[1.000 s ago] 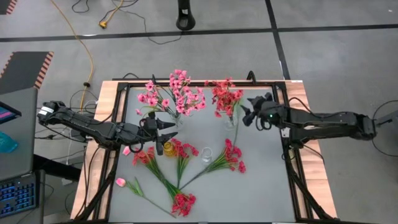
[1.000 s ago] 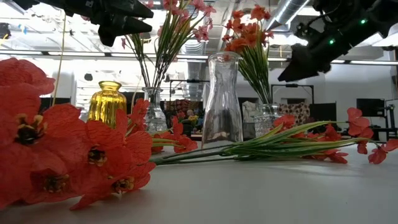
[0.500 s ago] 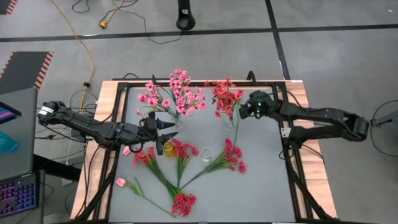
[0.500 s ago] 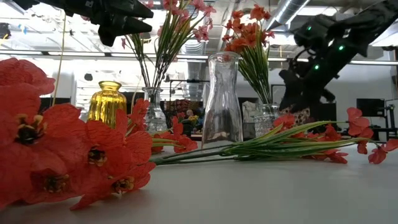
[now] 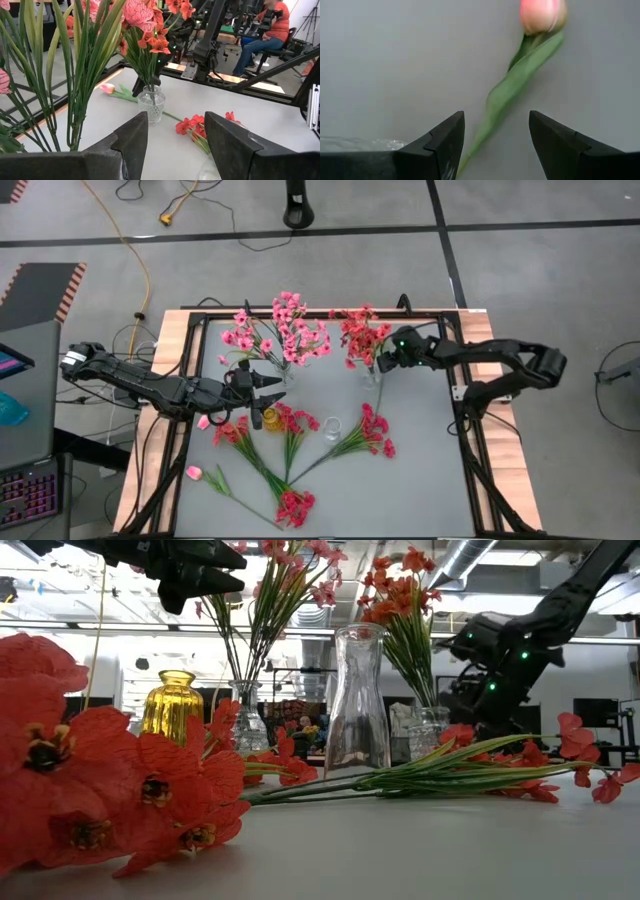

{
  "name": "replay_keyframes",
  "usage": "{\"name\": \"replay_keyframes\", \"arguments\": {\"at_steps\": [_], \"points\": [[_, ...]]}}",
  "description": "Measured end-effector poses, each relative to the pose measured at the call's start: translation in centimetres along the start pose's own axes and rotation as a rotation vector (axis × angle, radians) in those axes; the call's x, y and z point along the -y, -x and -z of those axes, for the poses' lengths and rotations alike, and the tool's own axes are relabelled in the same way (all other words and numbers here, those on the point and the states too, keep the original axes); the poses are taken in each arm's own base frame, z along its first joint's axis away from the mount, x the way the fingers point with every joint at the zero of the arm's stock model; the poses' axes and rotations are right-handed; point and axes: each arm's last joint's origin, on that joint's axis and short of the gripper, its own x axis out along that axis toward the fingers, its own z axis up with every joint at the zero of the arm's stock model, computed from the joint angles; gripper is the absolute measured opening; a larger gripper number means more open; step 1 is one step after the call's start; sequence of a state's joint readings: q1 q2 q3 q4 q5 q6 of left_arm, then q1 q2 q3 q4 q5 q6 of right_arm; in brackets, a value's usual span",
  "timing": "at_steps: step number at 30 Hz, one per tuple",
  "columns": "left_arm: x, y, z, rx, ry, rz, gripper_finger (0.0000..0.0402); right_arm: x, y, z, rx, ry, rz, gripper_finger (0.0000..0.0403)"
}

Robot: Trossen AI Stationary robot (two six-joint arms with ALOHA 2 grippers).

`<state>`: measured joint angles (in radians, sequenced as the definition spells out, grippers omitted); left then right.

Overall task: Sort flowers into vase by color
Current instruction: Put the top light pink flower into the bottom transparent vase

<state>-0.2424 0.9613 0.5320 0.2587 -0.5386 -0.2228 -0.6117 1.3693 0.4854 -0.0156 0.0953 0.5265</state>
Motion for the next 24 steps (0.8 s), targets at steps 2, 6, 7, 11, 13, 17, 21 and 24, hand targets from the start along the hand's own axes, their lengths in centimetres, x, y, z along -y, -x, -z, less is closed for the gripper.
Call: {"name": "replay_keyframes", "arguments": {"at_steps": [2,6,7,11,13,17,21,24], "points": [[0.0,0.0,0.0,0.0,0.0,0.0,0.0183,0.0,-0.5,0.1,-0.011,0.001,0.0,0.0249],[0.0,0.0,0.0,0.0,0.0,0.0,0.0183,0.0,-1.3,0.4,-0.035,0.002,0.004,0.0249],[0.0,0.0,0.0,0.0,0.0,0.0,0.0183,0.0,-1.5,0.4,-0.041,0.003,0.007,0.0247],[0.0,0.0,0.0,0.0,0.0,0.0,0.0183,0.1,-2.0,0.8,-0.065,0.007,0.02,0.0234],[0.0,0.0,0.0,0.0,0.0,0.0,0.0183,0.2,-2.0,0.8,-0.07,0.007,0.023,0.0223],[0.0,0.0,0.0,0.0,0.0,0.0,0.0183,0.2,-1.7,0.8,-0.067,0.008,0.021,0.0195],[0.0,0.0,0.0,0.0,0.0,0.0,0.0183,0.4,-1.2,0.6,-0.063,0.007,0.025,0.0163],[0.0,0.0,0.0,-0.002,-0.001,0.0,0.0183,0.8,-0.8,0.5,-0.073,-0.005,0.042,0.0138]]}}
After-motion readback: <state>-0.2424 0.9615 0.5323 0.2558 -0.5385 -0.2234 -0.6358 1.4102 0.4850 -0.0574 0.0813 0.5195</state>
